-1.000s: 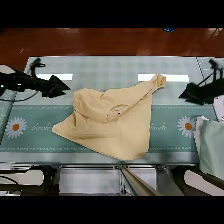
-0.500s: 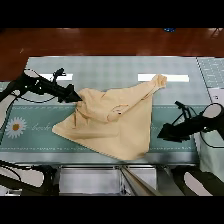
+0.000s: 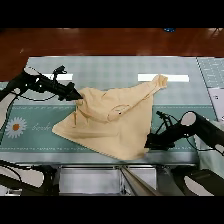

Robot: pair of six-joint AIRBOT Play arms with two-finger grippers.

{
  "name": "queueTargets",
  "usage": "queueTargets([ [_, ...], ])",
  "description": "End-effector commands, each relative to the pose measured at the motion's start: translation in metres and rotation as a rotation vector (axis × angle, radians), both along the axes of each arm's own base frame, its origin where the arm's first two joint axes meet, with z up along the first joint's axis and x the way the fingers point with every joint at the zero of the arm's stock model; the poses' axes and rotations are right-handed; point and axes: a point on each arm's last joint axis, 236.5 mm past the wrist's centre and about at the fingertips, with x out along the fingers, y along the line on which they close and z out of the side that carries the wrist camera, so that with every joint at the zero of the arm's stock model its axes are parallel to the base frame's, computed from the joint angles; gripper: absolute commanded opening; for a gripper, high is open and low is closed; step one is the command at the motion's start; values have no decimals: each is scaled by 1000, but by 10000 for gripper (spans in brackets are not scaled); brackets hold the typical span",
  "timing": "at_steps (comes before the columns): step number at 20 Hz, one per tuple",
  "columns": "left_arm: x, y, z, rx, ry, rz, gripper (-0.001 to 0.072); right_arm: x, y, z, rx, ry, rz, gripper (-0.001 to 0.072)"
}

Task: Fold the shirts.

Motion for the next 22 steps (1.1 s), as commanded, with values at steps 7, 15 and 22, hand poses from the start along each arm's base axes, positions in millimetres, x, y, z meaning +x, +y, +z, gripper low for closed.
queueTargets([
  [7, 1, 0, 0, 1, -3, 3, 23, 91, 43, 8, 104, -254, -102, 15],
  [15, 28, 33, 32, -4, -109, 97, 23, 119, -11, 34, -31, -290, -10, 20],
  [22, -18, 59, 68, 7, -186, 160, 23, 240, -151, 96, -184, -504, -252, 19],
])
